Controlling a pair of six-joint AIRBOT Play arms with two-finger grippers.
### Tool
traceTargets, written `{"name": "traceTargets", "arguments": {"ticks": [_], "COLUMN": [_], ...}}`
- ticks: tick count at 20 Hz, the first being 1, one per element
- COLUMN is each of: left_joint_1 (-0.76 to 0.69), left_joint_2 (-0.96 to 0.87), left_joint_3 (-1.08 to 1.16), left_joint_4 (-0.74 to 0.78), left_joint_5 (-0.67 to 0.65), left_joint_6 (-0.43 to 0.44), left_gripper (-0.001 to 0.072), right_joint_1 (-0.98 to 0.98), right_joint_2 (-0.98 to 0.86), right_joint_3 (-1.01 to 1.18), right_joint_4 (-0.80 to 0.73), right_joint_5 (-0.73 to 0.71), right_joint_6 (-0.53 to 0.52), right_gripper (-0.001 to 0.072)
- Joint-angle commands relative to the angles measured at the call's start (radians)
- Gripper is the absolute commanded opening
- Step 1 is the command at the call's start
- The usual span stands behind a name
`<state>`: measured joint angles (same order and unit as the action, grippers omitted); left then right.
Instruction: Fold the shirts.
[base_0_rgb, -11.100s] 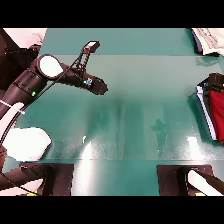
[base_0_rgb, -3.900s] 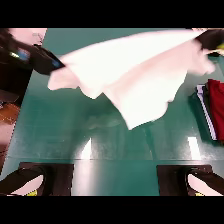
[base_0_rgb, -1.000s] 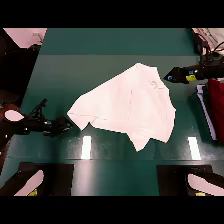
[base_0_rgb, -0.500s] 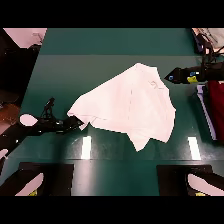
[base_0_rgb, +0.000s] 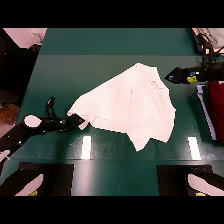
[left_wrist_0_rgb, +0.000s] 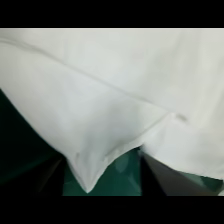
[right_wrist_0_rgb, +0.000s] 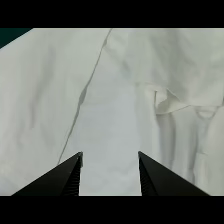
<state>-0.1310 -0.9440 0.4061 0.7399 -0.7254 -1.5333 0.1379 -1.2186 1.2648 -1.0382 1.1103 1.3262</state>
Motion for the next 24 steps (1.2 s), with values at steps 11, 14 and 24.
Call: {"name": "traceTargets", "arguments": {"ticks": [11,14,24], "left_joint_1": [0.0,0.0,0.0], "left_joint_2": [0.014,0.016,0.016], "left_joint_3": [0.064,0.22,0.41], "left_joint_4": [0.018,0.139,0.196], "left_joint_5": [-0.039,-0.167,-0.241], "left_joint_6": [0.077,0.107,0.137], "left_gripper": [0.0026,0.0026,0.0026], "right_joint_1": [-0.004,-0.059,-0.338], "right_joint_2": [0.042,0.163,0.443], "right_joint_3": [-0.028,-0.204,-0.785], "right_joint_4": [-0.093,-0.141,-0.023], "right_joint_5": [0.117,0.177,0.243], "right_joint_6": [0.064,0.115,0.195], "right_gripper": [0.0408,0.0408,0.0506]}}
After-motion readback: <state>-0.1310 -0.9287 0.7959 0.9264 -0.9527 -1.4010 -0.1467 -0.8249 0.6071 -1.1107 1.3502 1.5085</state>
